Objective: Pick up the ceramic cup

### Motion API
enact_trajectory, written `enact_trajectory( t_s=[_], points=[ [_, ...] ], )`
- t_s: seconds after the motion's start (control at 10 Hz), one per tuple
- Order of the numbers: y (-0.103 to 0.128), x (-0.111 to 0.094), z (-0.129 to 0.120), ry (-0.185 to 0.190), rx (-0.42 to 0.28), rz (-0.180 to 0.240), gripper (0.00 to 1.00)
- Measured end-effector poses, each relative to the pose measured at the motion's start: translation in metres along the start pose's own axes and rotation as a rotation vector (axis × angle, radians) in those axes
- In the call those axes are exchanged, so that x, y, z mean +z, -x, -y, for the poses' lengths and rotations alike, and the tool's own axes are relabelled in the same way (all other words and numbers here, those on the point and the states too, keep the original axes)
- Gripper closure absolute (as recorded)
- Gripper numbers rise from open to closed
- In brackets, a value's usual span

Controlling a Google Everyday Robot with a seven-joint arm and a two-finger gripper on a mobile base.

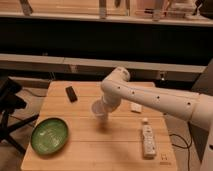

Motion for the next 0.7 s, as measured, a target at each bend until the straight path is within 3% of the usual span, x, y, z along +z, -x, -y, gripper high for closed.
enact_trajectory(
  t_s=[0.7],
  points=[
    [-0.005, -0.012, -0.001, 0.010, -0.016, 0.002, 1.00]
  ],
)
